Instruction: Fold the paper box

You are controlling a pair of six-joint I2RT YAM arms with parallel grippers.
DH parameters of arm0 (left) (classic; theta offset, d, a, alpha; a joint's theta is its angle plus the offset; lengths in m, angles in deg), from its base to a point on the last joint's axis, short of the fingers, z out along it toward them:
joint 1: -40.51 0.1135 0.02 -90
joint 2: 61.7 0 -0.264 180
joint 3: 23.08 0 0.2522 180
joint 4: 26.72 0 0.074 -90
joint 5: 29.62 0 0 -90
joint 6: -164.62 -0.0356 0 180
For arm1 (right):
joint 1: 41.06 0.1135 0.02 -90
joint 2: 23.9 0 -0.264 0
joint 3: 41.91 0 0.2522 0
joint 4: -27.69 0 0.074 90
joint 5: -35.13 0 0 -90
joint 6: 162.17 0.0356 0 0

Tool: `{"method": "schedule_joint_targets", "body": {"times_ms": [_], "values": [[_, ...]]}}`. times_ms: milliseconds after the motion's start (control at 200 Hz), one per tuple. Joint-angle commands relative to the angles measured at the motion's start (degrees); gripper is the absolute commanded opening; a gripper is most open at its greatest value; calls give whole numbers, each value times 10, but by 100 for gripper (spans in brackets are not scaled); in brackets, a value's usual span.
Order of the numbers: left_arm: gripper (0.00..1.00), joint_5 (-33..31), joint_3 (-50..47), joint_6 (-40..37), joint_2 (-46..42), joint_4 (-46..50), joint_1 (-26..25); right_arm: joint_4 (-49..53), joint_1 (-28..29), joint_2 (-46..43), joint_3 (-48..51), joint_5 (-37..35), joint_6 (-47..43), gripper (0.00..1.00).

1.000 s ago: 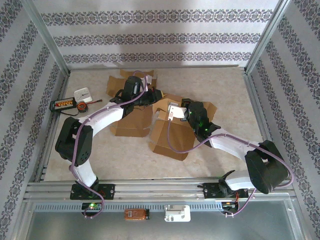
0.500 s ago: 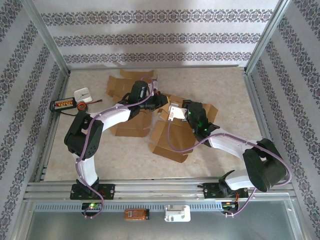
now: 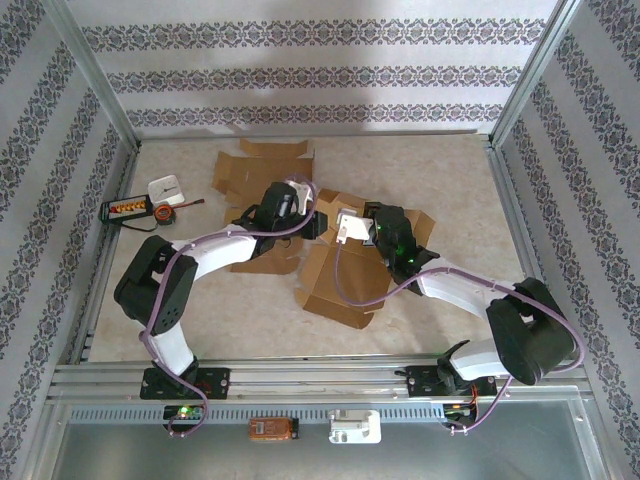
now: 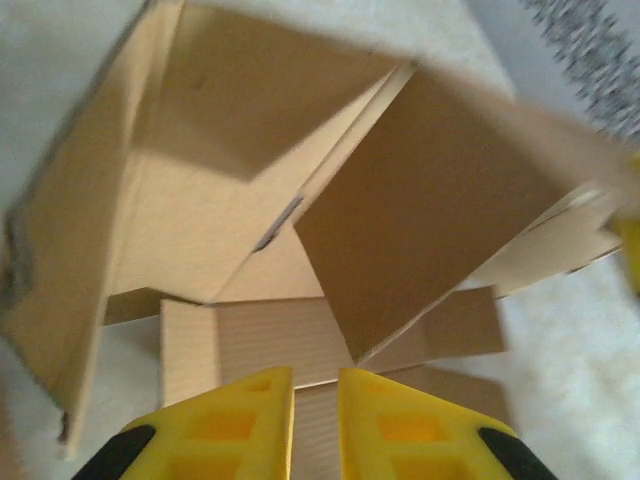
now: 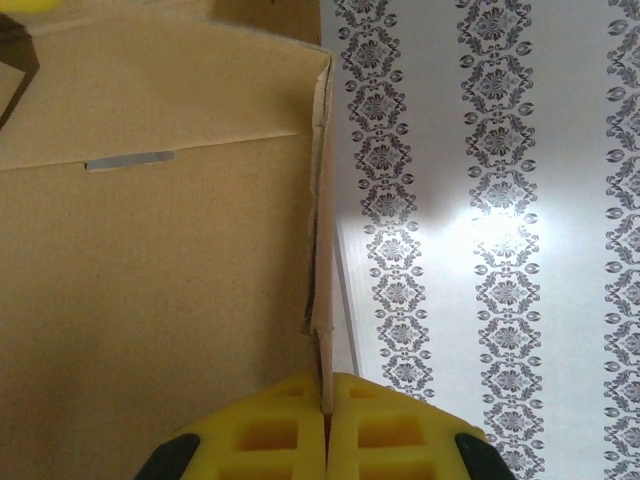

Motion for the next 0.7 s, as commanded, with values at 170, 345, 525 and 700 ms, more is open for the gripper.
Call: {"method": "schedule_joint_targets", "body": {"times_ms": [170,345,525,700], "values": [[34,-43,21,-101,68,26,-6,25,5,-10,-6,3,17,5],[39,-46,36,-93,94,27,-6,27,4,-9,-7,4,17,5],[28,14,40,-71,106,7,-6,25,4,-5,-9,4,22,5],[25,99,35,-18,100,-43,-7,22,3,4,-14,-6,22,4]]}}
